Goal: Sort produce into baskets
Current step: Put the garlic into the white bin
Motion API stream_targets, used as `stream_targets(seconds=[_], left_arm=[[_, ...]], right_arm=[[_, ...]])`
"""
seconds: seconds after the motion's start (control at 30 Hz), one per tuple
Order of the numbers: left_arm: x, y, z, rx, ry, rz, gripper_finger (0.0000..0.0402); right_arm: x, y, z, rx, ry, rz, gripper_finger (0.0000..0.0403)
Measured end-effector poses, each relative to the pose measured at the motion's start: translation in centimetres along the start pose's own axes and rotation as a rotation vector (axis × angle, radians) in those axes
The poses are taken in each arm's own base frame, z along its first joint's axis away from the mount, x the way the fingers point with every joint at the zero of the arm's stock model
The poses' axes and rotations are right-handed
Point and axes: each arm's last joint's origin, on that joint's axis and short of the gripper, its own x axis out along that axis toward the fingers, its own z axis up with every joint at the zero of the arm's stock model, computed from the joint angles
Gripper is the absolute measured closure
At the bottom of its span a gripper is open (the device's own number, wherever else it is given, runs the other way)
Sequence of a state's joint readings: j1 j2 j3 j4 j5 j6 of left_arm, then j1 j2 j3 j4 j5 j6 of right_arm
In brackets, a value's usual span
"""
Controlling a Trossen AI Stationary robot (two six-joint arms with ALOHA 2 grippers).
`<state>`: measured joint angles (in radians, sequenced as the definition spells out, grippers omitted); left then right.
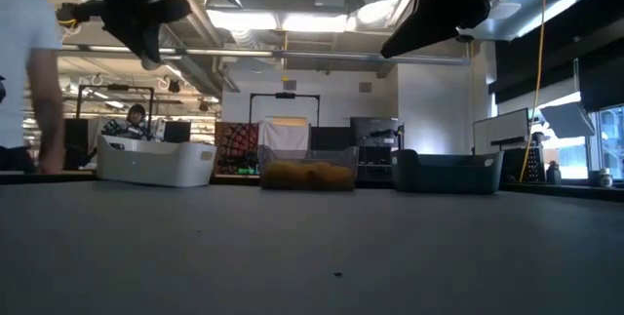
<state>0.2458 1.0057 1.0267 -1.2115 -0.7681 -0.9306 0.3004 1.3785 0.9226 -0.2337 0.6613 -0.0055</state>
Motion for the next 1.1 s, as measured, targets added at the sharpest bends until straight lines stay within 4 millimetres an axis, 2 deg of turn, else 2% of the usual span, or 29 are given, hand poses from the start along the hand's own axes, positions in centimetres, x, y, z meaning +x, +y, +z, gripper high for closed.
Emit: stream_targets(seconds=[0.23,0.53,0.8,1.1], left_arm=[[2.9,-0.9,1.2,0.058,0.058,0.075,0.0329],[8.8,-1.6,2.5,0.184,0.233,0.141,0.0329],[13.5,-2.1,2.3,0.264,0.363,0.198,0.0329],[16.7,-2.6,1.3,0.305,0.462,0.256,0.0326]], right_arm=[[0.0,0.0,0.0,0.006,0.0,0.0,0.0109],[0.0,0.0,0.0,0.008,0.0,0.0,0.0109],[0.0,0.0,0.0,0.008,0.0,0.0,0.0109],[0.0,0.0,0.0,0.008,0.0,0.0,0.0109]])
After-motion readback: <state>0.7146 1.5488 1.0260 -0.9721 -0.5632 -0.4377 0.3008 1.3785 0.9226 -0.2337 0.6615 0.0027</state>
